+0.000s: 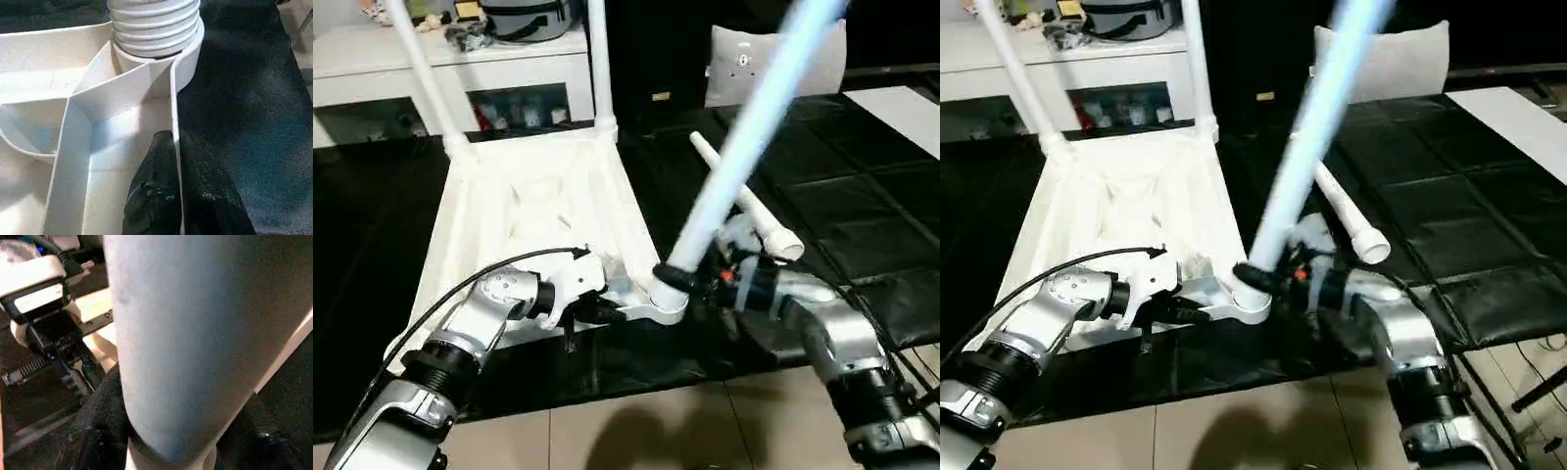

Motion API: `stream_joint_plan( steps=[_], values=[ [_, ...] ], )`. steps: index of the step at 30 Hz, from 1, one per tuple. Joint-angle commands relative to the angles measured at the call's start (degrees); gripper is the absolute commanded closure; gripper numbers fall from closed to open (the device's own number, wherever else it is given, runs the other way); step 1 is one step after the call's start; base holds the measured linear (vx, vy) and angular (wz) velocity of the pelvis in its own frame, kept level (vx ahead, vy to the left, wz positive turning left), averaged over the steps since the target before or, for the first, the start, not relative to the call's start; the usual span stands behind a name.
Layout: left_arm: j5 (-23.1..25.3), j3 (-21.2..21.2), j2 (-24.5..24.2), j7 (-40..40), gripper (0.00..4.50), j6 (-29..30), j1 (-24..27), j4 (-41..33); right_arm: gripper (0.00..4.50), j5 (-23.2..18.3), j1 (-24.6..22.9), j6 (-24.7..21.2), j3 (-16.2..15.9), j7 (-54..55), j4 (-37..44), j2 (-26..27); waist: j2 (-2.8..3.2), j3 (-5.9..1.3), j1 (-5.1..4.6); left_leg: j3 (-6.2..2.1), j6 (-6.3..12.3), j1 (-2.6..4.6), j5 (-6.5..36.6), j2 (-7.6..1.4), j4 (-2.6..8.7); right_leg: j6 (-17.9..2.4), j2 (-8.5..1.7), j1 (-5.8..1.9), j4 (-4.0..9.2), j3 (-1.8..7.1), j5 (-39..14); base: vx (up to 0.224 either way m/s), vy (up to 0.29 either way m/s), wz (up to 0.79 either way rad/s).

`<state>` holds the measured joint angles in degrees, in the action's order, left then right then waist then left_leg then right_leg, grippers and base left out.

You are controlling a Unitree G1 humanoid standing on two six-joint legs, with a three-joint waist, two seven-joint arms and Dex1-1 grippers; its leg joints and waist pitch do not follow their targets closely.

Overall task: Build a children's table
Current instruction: Insert table leg to table base

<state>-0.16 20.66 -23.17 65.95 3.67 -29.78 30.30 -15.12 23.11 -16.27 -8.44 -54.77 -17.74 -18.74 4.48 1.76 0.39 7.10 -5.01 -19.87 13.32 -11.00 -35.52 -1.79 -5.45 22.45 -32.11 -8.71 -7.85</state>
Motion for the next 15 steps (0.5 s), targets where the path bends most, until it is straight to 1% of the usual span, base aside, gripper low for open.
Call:
stream_joint_plan(
  steps=[1,2,3,4,5,6,8,9,10,11,12,13,15],
  values=[
    [1.18,0.72,-0.15,0.36,4.5,-0.22,-0.13,-0.94,2.6,6.76,-2.09,-1.1,-3.3,1.79,-4.26,-2.4,-0.11,-2.37,-1.02,0.22,2.83,-0.18,19.08,-1.38,5.35,-3.15,-2.96,-2.47,5.5,2.33,-32.02,0.0,0.0,0.0],
    [1.27,0.89,-0.17,0.4,4.5,-0.25,-0.14,-1.0,2.6,7.01,-1.85,-0.97,-3.73,1.64,-4.53,-2.51,-0.25,-2.34,-1.24,0.11,2.84,-0.27,19.66,-1.41,5.42,-3.17,-3.03,-2.58,5.47,2.33,-32.22,0.0,0.0,0.0],
    [1.38,1.03,-0.26,0.5,4.5,-0.41,-0.18,-0.98,2.6,7.25,-1.56,-1.07,-4.2,1.39,-4.8,-2.61,-0.11,-2.33,-1.28,0.06,2.83,-0.26,19.87,-1.4,5.43,-3.19,-3.08,-2.58,5.41,2.33,-32.38,0.0,0.0,0.0],
    [1.49,1.14,-0.36,0.61,4.5,-0.55,-0.24,-0.98,2.6,7.41,-1.28,-1.18,-4.81,0.96,-4.93,-2.8,-0.27,-2.27,-1.46,0.06,2.84,-0.28,20.3,-1.34,5.43,-3.03,-3.09,-2.54,5.53,2.32,-33.0,0.0,0.0,0.0],
    [1.54,1.19,-0.43,0.71,4.5,-0.65,-0.31,-0.95,2.6,7.48,-1.08,-1.27,-5.12,0.69,-5.05,-2.86,-0.22,-2.21,-1.5,0.04,2.8,-0.22,20.56,-1.29,5.41,-2.93,-3.14,-2.52,5.58,2.29,-33.51,0.0,0.0,0.0],
    [1.66,1.33,-0.64,1.09,4.5,-0.91,-0.51,-0.84,2.6,7.62,-0.57,-1.77,-5.85,0.01,-5.39,-3.01,-0.39,-2.11,-1.73,0.07,2.8,-0.13,21.15,-1.19,5.32,-2.52,-3.15,-2.38,5.77,2.2,-34.82,0.0,0.0,0.0],
    [2.08,1.62,-1.01,1.79,4.5,-1.67,-1.21,-0.16,2.6,8.38,0.15,-2.29,-7.4,-1.37,-5.68,-3.52,-0.43,-1.81,-2.22,-0.03,2.51,0.03,22.78,-0.94,5.16,-1.1,-3.18,-2.14,6.22,1.85,-38.41,0.0,0.0,0.0],
    [2.1,1.63,-1.02,1.8,4.5,-1.7,-1.23,-0.14,2.6,8.4,0.17,-2.3,-7.45,-1.41,-5.69,-3.54,-0.37,-1.73,-2.35,-0.07,2.4,0.14,23.41,-0.92,5.13,-0.77,-3.19,-2.03,6.37,1.75,-39.22,0.0,0.0,0.0],
    [2.38,1.75,-1.24,2.3,4.5,-2.3,-2.2,0.87,2.6,8.69,0.78,-3.18,-8.55,-2.56,-5.89,-3.81,-0.51,-1.68,-2.65,-0.23,2.19,0.23,24.4,-0.87,5.09,-0.18,-3.17,-2.0,6.58,1.52,-40.25,0.0,0.0,0.0],
    [2.56,1.79,-1.31,2.47,4.5,-2.65,-2.83,1.57,2.6,8.9,1.09,-3.19,-9.05,-2.78,-6.09,-3.83,-0.75,-1.71,-2.75,-0.34,2.24,0.12,24.45,-0.86,5.14,0.25,-3.22,-2.08,6.63,1.56,-40.44,0.0,0.0,0.0],
    [2.65,1.81,-1.33,2.53,4.5,-2.78,-3.12,1.87,2.6,9.0,1.21,-3.14,-9.27,-2.86,-6.17,-3.86,-0.59,-1.74,-2.7,-0.41,2.26,0.12,24.37,-0.84,5.16,0.22,-3.26,-2.11,6.57,1.57,-40.3,0.0,0.0,0.0],
    [2.76,1.81,-1.36,2.64,4.5,-3.01,-3.62,2.46,2.6,9.06,1.43,-3.27,-9.57,-2.94,-6.33,-3.8,-0.63,-1.82,-2.73,-0.46,2.3,-0.04,24.07,-0.92,5.23,0.1,-3.31,-2.17,6.49,1.68,-39.7,0.0,0.0,0.0],
    [3.0,1.75,-1.41,2.78,4.5,-3.33,-4.45,3.39,2.6,9.03,1.73,-3.48,-10.05,-3.18,-6.56,-3.65,-0.61,-1.76,-2.69,-0.58,2.18,-0.02,24.54,-1.11,5.41,-0.46,-3.31,-2.07,6.36,1.79,-38.9,0.0,0.0,0.0]
  ],
)
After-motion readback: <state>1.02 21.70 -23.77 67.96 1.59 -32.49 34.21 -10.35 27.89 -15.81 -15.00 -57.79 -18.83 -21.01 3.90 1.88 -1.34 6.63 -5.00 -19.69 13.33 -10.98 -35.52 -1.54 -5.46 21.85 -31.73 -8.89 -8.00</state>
